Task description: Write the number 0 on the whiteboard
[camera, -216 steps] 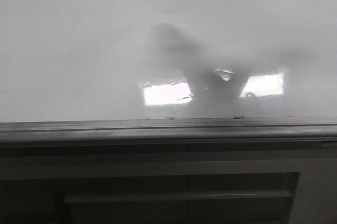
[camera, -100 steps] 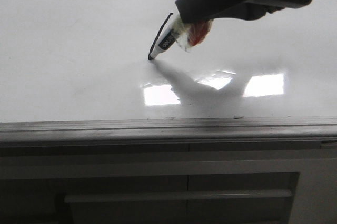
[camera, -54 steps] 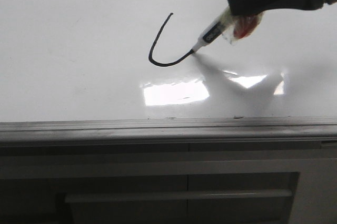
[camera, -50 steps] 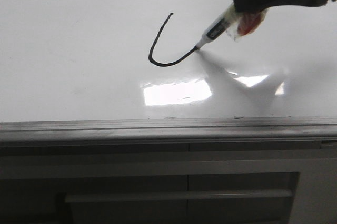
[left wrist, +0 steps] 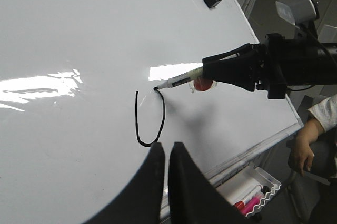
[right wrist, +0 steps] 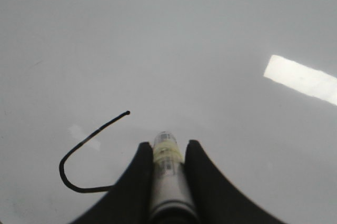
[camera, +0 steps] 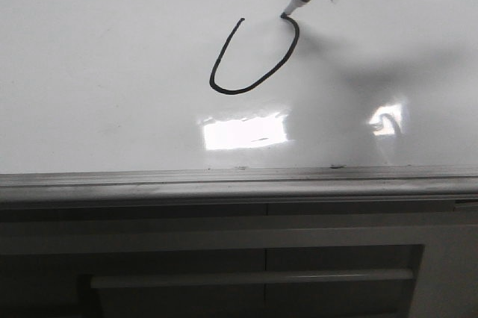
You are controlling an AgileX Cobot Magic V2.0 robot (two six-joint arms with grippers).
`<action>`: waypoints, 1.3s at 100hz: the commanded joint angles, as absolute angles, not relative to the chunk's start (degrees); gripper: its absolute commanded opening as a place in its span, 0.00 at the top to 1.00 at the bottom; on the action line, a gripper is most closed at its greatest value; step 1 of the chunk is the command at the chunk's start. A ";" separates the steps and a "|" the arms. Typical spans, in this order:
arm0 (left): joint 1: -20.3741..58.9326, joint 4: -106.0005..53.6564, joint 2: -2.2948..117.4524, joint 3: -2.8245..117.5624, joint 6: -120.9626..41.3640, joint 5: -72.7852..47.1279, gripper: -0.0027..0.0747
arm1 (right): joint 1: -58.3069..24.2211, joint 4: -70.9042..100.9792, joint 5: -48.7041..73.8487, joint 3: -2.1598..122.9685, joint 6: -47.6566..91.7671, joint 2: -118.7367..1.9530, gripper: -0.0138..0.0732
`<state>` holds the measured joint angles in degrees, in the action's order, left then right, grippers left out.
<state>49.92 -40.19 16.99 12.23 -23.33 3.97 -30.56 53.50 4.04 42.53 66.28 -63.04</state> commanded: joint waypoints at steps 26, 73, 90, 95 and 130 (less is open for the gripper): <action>50.35 -40.38 17.55 14.15 -23.04 7.17 0.99 | -33.30 52.36 9.06 48.59 66.76 -68.17 0.91; 50.35 -41.16 17.55 14.15 -23.04 7.17 0.99 | -34.19 52.06 20.59 55.35 66.76 -58.00 0.91; 50.35 -40.86 17.55 15.18 -23.15 6.74 0.98 | -34.19 51.93 24.91 57.94 66.76 -52.20 0.91; 50.35 -38.38 17.55 16.96 -23.29 4.63 0.94 | -34.19 51.93 26.75 57.94 66.76 -51.04 0.91; 50.35 -16.25 32.51 46.04 -24.39 -37.09 0.49 | -35.93 55.19 43.46 57.83 66.38 -56.27 0.91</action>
